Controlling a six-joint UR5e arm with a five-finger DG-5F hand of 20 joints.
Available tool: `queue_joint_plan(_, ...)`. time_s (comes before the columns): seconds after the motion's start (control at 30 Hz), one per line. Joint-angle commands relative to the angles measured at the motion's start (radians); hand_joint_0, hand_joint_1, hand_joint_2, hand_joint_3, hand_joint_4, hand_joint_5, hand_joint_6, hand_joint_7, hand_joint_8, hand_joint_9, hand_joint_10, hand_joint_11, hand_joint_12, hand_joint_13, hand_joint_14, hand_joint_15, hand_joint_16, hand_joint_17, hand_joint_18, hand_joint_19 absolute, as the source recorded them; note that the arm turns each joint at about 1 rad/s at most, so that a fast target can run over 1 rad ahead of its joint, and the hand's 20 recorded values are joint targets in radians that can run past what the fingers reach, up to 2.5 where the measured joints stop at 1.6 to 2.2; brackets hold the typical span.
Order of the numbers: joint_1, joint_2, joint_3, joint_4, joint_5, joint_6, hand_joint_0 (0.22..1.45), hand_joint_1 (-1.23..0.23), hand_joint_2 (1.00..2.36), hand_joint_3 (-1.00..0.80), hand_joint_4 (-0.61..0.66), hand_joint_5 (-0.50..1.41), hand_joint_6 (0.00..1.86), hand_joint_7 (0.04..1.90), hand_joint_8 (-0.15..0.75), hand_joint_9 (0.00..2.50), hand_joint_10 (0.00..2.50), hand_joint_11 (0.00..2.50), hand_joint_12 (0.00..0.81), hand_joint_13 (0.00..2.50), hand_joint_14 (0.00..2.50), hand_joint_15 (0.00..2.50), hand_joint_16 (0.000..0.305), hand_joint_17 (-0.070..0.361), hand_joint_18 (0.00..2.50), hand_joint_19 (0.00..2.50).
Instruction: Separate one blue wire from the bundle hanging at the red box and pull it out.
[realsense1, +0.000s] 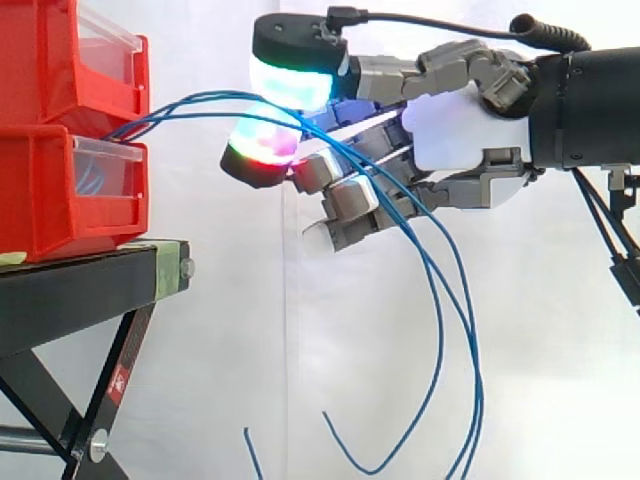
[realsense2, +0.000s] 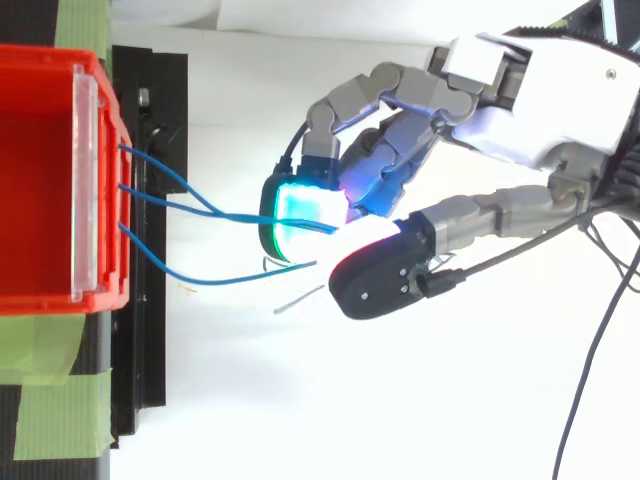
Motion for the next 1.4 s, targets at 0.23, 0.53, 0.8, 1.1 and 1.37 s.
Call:
queue_joint_plan(0.23,0.000,0.000,0.000,0.000,0.003,0.000,0.57,-0.56,1.00,-0.50,0.17,-0.22,0.92,0.96,0.347,1.13,0.01,1.39,0.422,1.32,0.02,1.14,0.057,0.129,0.74,0.57)
queue_joint_plan(0.53,0.000,0.000,0.000,-0.002,0.003,0.003,0.63,-0.66,1.02,-0.28,0.12,-0.21,0.94,0.99,0.354,1.19,0.01,1.43,0.417,1.35,0.02,1.15,0.055,0.123,0.77,0.59)
queue_joint_plan(0.8,0.000,0.000,0.000,0.000,0.000,0.003,0.63,-0.74,1.02,-0.20,0.08,-0.21,0.95,1.01,0.341,1.16,0.01,1.46,0.418,1.34,0.03,1.15,0.055,0.124,0.76,0.58)
queue_joint_plan(1.1,0.000,0.000,0.000,0.000,0.000,0.005,0.69,-0.89,1.02,-0.18,0.08,-0.23,0.94,1.01,0.322,1.03,0.01,1.41,0.407,1.24,0.03,1.12,0.055,0.123,0.72,0.51)
queue_joint_plan(1.37,0.000,0.000,0.000,0.000,0.000,0.005,0.72,-0.94,1.02,-0.27,0.07,-0.24,0.94,1.01,0.314,0.93,0.02,1.36,0.410,1.19,0.03,1.09,0.055,0.124,0.71,0.47)
